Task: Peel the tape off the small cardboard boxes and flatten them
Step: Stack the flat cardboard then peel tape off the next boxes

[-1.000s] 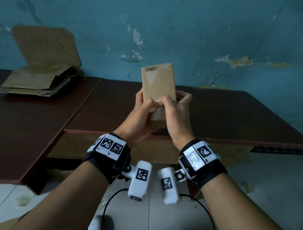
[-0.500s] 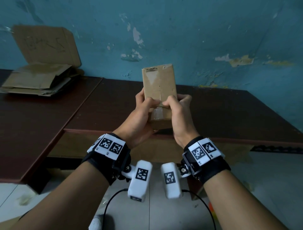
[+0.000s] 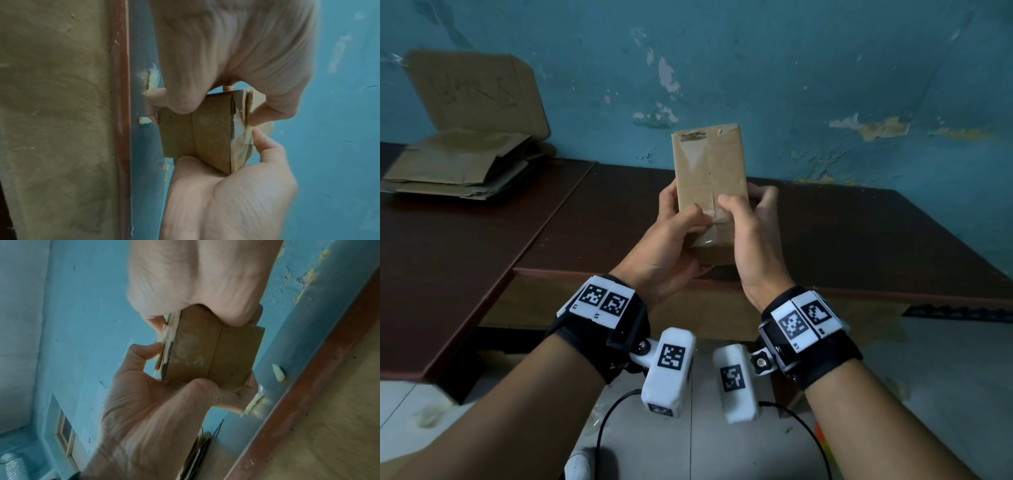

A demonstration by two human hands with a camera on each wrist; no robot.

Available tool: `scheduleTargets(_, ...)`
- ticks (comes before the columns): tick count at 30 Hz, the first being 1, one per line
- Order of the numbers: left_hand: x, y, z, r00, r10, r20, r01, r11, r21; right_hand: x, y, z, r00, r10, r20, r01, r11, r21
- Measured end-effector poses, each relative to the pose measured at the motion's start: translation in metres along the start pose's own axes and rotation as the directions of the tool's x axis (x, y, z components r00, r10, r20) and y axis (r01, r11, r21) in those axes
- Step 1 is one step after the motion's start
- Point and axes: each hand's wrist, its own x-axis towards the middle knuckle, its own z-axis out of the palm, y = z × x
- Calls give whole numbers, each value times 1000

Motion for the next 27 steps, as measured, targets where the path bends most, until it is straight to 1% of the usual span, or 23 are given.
scheduleTargets(2,1,1,-2,1000,9,-4,-9,1000,5,-1,1,0,1000,-11,23,10,1000,20)
scheduleTargets(5,1,1,-5,1000,2,-6,-2,1000,16,-1,5,1,998,-37,47,39,998,-41)
scheduleTargets(8,0,2,-3,999,-21,-45,23,999,37,0,7,4,998,-29,58,34,996,-83)
scheduleTargets(13,-3,5,2,998,-38,-45,44,988,145,0,4,5,998,-34,59,41,992,-122)
scheduleTargets(16,-4,6,5,996,-83,-30,87,973,214,3,8,3,999,-12,41,18,992,-127)
scheduleTargets(19,-5,7,4,995,-95,-2,93,974,208,7,12,-1,999,23,39,-18,993,-119)
scheduleTargets(22,-6,8,5,994,-93,61,79,977,198,6,15,0,1000,14,17,-12,990,-140)
scheduleTargets(27,-5,8,2,992,-97,75,86,987,139,-1,14,6,1000,-6,-1,6,987,-163)
